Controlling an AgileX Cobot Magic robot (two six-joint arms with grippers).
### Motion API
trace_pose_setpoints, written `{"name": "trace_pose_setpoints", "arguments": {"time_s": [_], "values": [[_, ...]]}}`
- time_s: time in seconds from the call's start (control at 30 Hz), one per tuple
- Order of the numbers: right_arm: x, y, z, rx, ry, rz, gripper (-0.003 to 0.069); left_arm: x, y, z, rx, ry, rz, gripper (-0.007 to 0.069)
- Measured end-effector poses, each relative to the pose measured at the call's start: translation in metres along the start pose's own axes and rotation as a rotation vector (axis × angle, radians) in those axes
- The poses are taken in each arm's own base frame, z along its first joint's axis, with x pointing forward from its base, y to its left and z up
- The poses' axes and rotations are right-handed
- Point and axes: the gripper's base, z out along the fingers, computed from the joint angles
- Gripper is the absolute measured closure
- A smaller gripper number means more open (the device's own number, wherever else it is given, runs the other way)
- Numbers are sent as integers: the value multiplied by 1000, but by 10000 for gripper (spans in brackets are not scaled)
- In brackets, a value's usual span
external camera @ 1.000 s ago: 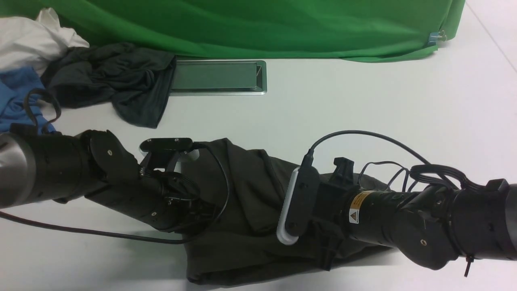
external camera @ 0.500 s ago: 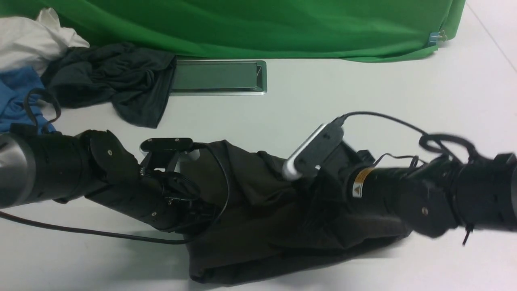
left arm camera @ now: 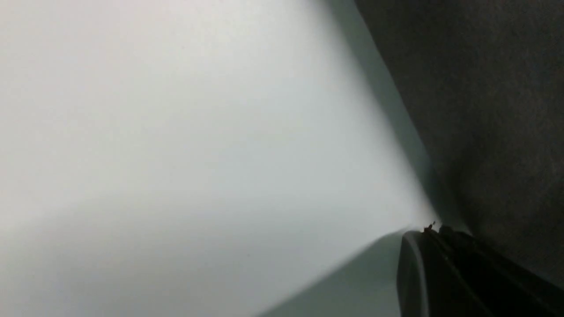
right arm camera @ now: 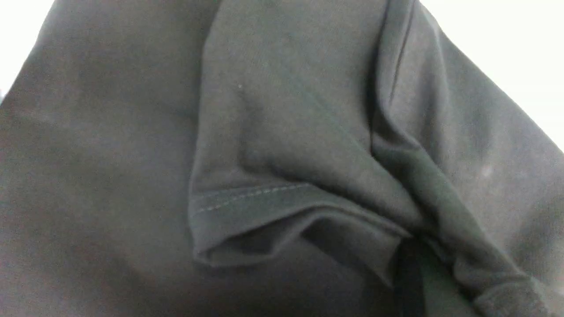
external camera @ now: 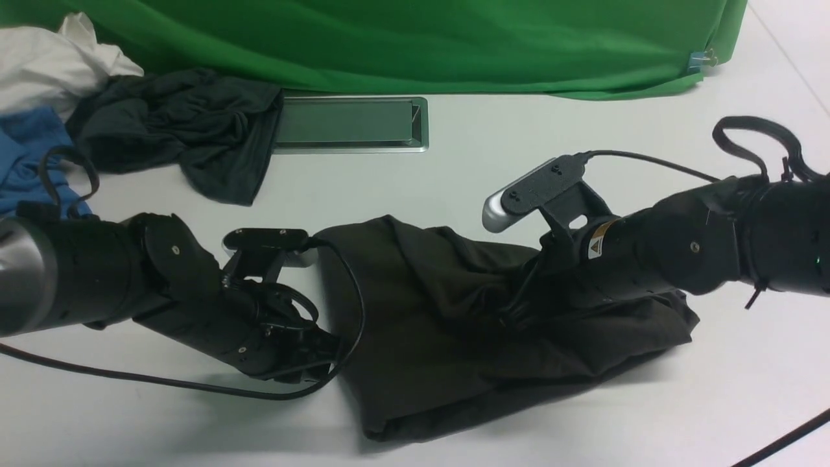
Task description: Fold a long-sleeved shirt on a white desktop.
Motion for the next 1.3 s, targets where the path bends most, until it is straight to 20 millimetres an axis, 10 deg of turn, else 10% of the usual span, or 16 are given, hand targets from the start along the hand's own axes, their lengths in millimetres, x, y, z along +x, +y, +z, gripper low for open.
{"name": "trace_pose_setpoints", "arguments": {"time_s": [0.47, 0.7, 1.1, 1.3], "values": [[-51, 17, -49, -28, -114, -360, 141, 1, -1, 0, 7, 13, 1, 604], [-19, 61, -21, -156, 56, -827, 151, 1, 0, 0, 5, 10, 1, 604], [-8, 57, 17, -116, 117, -885, 183, 1, 0, 0, 5, 10, 3, 604], [-9, 57, 16, -105, 110, -808, 482, 1, 0, 0, 5, 10, 3, 604]]}}
